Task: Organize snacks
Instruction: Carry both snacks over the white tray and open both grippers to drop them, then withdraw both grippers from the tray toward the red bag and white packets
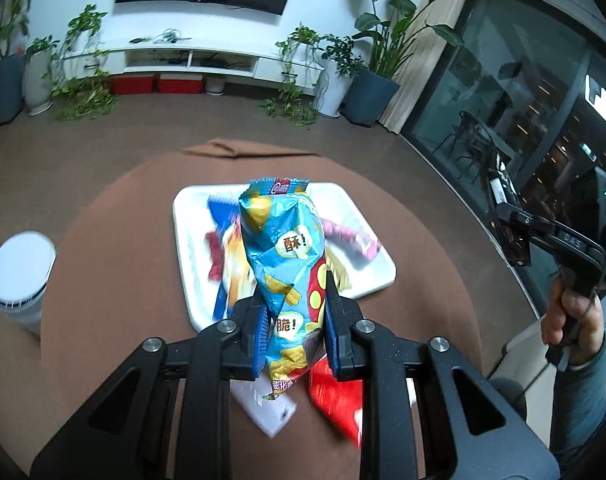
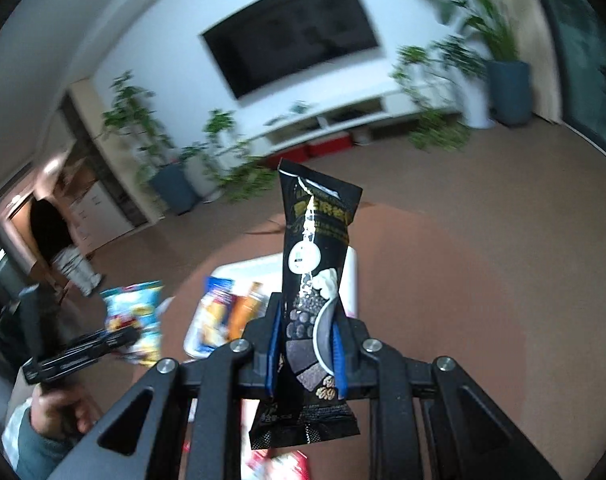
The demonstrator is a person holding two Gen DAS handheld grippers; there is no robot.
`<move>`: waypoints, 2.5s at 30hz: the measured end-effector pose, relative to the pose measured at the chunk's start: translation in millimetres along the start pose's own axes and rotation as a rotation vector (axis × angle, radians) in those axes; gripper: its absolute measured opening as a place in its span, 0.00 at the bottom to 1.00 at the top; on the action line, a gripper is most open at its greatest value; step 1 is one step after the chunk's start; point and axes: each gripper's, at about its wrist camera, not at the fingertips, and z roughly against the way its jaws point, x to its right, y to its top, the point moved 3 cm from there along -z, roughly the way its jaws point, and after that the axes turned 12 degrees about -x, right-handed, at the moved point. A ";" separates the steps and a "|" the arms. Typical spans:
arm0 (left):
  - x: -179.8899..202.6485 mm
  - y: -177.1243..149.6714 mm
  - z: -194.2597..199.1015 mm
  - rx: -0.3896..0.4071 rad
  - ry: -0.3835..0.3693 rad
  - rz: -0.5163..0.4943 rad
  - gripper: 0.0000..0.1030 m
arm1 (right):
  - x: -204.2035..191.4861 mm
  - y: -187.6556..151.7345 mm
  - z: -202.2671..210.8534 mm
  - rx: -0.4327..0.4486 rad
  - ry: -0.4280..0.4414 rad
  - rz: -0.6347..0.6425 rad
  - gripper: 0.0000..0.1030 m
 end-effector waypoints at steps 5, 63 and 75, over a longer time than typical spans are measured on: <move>2.6 43.4 -33.8 -0.054 0.012 -0.044 0.20 | -38.4 33.5 -49.8 -0.044 0.061 0.067 0.22; 9.2 36.8 -86.3 -0.042 0.022 -0.029 1.00 | -10.1 2.8 -83.0 0.005 0.097 -0.018 1.00; 25.8 -85.4 -49.4 -0.015 0.036 0.027 1.00 | 42.4 -93.8 -6.7 0.062 0.373 -0.341 1.00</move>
